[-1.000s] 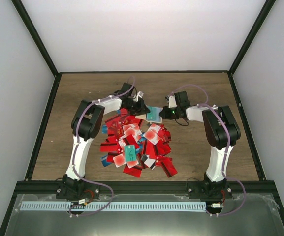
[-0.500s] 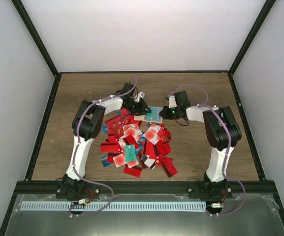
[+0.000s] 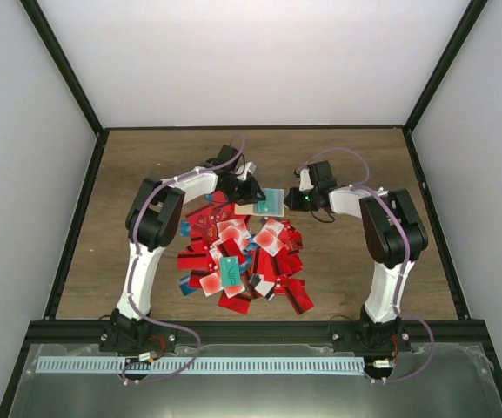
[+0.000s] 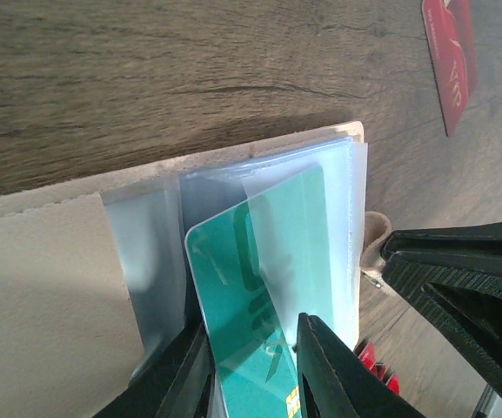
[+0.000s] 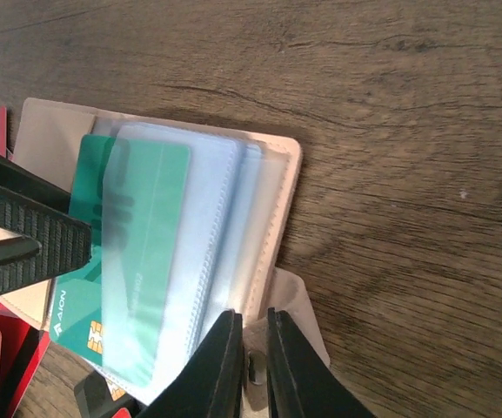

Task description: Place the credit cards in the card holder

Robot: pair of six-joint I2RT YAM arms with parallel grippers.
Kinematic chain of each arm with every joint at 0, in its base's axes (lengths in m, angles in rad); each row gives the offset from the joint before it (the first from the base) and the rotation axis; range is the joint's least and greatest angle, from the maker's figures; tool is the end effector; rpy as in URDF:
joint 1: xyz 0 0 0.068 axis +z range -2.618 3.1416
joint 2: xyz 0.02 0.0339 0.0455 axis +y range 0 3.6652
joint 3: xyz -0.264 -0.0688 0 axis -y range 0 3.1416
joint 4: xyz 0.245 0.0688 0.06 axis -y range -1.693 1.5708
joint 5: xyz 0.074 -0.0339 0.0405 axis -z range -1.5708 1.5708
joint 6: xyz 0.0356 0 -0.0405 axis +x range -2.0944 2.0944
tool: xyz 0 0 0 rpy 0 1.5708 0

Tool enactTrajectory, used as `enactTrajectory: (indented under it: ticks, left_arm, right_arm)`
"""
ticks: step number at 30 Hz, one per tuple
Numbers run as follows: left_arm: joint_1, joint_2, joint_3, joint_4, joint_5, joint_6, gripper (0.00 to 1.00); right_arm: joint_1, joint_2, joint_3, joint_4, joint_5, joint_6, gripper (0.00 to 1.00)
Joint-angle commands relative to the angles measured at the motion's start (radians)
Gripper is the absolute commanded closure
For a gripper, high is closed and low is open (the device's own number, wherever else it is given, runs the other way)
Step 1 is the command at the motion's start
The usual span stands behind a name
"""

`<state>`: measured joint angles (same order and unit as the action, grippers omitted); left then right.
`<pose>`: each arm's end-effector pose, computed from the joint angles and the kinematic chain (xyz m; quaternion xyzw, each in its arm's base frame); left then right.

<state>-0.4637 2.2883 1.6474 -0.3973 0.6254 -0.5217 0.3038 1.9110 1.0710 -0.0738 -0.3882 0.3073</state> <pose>0.4183 -0.2325 0.1254 0.0543 0.9199 -0.3799 0.0802 0.3601 0.1270 0.1353 -0.0606 0.9289 0.2693 0.2470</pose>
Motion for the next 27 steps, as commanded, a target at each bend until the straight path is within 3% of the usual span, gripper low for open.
enactTrajectory:
  ticks: [1,21,27]
  left_arm:
    - [0.004,-0.026,0.015,-0.091,-0.093,0.034,0.71]
    - [0.003,-0.045,0.061,-0.234,-0.214,0.131,0.47]
    - [0.002,-0.079,0.064,-0.238,-0.207,0.141,0.32]
  right_arm:
    - [0.003,0.006,0.018,-0.016,0.029,-0.003,0.9]
    - [0.005,0.058,0.056,-0.012,-0.034,-0.005,0.94]
    - [0.005,0.021,0.056,0.002,-0.109,0.0,0.91]
